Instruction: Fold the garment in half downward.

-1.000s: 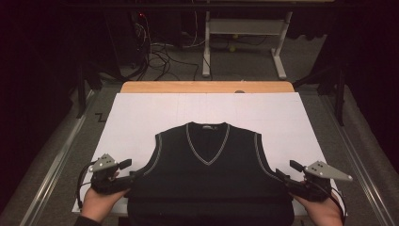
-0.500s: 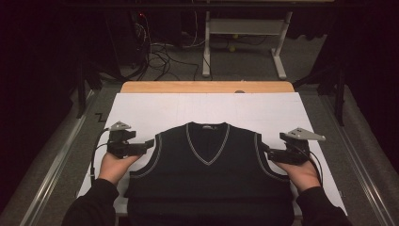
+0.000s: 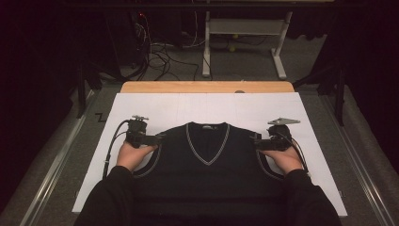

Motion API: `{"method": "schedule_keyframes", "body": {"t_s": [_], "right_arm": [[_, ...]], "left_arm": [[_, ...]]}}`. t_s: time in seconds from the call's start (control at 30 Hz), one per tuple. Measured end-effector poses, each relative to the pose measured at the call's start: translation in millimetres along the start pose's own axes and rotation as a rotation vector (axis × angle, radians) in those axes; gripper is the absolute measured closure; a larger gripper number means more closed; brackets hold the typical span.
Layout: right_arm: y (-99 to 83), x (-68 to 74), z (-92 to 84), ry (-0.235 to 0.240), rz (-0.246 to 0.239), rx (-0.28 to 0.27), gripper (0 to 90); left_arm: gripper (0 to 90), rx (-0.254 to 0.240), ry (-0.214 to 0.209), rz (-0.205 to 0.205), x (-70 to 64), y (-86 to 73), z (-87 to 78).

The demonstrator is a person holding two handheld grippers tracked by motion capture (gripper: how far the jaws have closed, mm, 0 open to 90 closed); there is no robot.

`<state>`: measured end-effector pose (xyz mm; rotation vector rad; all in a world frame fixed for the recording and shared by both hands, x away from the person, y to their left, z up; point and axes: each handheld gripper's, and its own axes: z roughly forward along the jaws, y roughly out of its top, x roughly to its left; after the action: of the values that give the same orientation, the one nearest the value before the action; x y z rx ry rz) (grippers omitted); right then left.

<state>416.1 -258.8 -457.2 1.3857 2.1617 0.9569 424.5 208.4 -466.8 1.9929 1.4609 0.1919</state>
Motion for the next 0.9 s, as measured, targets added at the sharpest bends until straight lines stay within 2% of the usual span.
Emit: {"method": "schedule_keyframes", "body": {"t_s": [0.03, 0.1, 0.17, 0.2, 0.27, 0.33, 0.43, 0.57, 0.6, 0.63, 0.67, 0.7, 0.8, 0.9], "right_arm": [[0.1, 0.1, 2.3, -0.002, 0.006, 0.012, 10.3], [0.5, 1.3, 6.6, -0.008, 0.001, 0.027, 13.7], [0.8, 3.6, 10.2, -0.017, -0.008, 0.051, 16.6], [0.2, 5.8, 14.1, -0.019, -0.019, 0.082, 20.4], [-0.4, 7.2, 15.6, -0.021, -0.024, 0.089, 20.7], [-0.3, 8.9, 16.0, -0.026, -0.031, 0.084, 23.8], [0.1, 10.6, 15.1, -0.024, -0.040, 0.077, 34.7], [1.4, 14.1, 14.1, -0.022, -0.040, 0.080, 49.0], [1.6, 14.6, 14.0, -0.024, -0.031, 0.079, 54.8], [1.6, 14.6, 14.0, -0.024, -0.031, 0.079, 54.8], [1.9, 14.2, 13.9, -0.026, -0.027, 0.079, 57.8], [2.1, 14.3, 13.6, -0.024, -0.025, 0.080, 61.3], [2.5, 17.9, 13.1, -0.008, -0.041, 0.084, 73.5], [3.4, 21.5, 13.0, -0.005, -0.060, 0.092, 77.5]], "left_arm": [[8.3, 0.013, 0.006, -0.001, -0.9, -0.3, 3.1], [10.6, 0.008, 0.032, 0.013, -4.4, -0.3, 4.9], [13.1, 0.009, 0.065, 0.004, -6.4, -0.1, 4.7], [21.4, 0.008, 0.078, 0.006, -7.4, -0.3, 4.1], [22.8, 0.014, 0.084, 0.032, -10.0, -1.3, 4.2], [29.3, 0.016, 0.071, 0.035, -11.9, -1.4, 3.3], [40.9, 0.021, 0.048, 0.038, -13.9, -1.2, 2.8], [48.9, 0.019, 0.046, 0.043, -17.8, -1.3, 4.3], [52.7, 0.019, 0.035, 0.041, -18.5, -1.0, 4.4], [55.5, 0.019, 0.035, 0.041, -18.5, -1.0, 4.4], [55.5, 0.020, 0.026, 0.046, -18.9, -1.2, 4.6], [59.6, 0.018, 0.011, 0.049, -19.6, -1.5, 4.9], [68.6, 0.014, -0.002, 0.057, -22.1, -2.2, 6.3], [71.7, 0.015, -0.006, 0.055, -22.6, -1.4, 6.0]]}}
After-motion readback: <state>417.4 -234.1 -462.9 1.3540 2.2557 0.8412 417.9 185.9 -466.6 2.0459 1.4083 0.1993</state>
